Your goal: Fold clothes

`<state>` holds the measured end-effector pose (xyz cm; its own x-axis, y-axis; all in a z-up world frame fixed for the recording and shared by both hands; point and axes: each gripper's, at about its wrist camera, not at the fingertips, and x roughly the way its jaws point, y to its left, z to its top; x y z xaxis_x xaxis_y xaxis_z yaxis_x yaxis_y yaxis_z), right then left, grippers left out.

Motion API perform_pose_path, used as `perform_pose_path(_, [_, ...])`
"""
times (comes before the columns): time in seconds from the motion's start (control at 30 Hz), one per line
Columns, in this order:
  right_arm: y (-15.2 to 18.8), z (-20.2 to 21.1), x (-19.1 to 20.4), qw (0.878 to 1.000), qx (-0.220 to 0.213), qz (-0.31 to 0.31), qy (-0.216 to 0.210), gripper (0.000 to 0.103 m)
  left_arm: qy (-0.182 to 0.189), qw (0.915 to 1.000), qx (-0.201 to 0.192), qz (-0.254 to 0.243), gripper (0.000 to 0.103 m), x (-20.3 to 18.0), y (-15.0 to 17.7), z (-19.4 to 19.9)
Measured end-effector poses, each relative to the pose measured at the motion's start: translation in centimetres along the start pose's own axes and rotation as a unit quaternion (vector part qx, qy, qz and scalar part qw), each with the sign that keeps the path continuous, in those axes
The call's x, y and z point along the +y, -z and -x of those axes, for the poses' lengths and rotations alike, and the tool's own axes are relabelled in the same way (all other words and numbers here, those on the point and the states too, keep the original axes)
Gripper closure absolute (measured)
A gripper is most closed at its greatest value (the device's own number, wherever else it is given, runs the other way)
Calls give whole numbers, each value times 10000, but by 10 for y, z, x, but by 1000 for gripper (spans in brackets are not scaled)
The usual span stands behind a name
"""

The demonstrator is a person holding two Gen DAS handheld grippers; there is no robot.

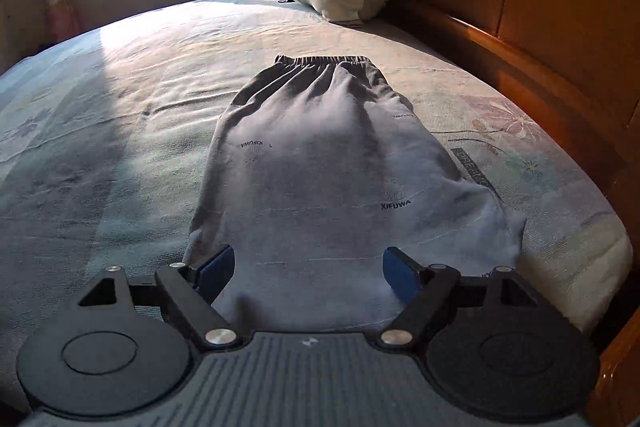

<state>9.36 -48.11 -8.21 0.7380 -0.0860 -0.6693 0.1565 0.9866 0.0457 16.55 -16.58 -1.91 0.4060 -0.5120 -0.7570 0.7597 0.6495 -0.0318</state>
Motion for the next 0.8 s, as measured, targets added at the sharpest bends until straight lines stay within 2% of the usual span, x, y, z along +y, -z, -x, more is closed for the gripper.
perform_pose_path(0.13, [-32, -5, -30, 9971, -616, -450, -13, 18, 22, 10000, -54, 72, 18, -4, -3, -2])
perform_pose_path(0.23, [-36, -30, -55, 9954, -491, -823, 91, 17, 52, 9999, -69, 82, 18, -7, -4, -4])
perform_pose_path(0.3, [-26, -42, -71, 9941, -186, -1018, 334, 20, 68, 9999, -61, 80, 18, -9, -4, -5])
perform_pose_path(0.37, [-21, -34, -77, 9920, -330, -1167, 344, 24, 74, 9999, -31, 64, 18, -9, -4, -7])
perform_pose_path(0.4, [-19, -29, -80, 9908, -404, -1241, 352, 23, 77, 10000, -17, 56, 18, -9, -3, -7])
perform_pose_path(0.43, [-22, -23, -78, 9893, -518, -1302, 406, 22, 71, 10000, -12, 50, 18, -9, -4, -8])
perform_pose_path(0.53, [-38, -22, -62, 9925, -690, -989, 198, 18, 41, 10000, -25, 46, 18, -10, -7, -10])
perform_pose_path(0.63, [-49, -41, -48, 9966, -424, -689, 148, 18, 43, 10000, -58, 40, 18, -12, -8, -9])
perform_pose_path(0.73, [-43, -58, -52, 9946, -21, -939, 450, 18, 5, 10000, -31, 42, 18, -12, -8, -9])
perform_pose_path(0.8, [-44, -51, -50, 9941, -211, -981, 416, 18, -7, 10000, 5, 48, 18, -10, -6, -9])
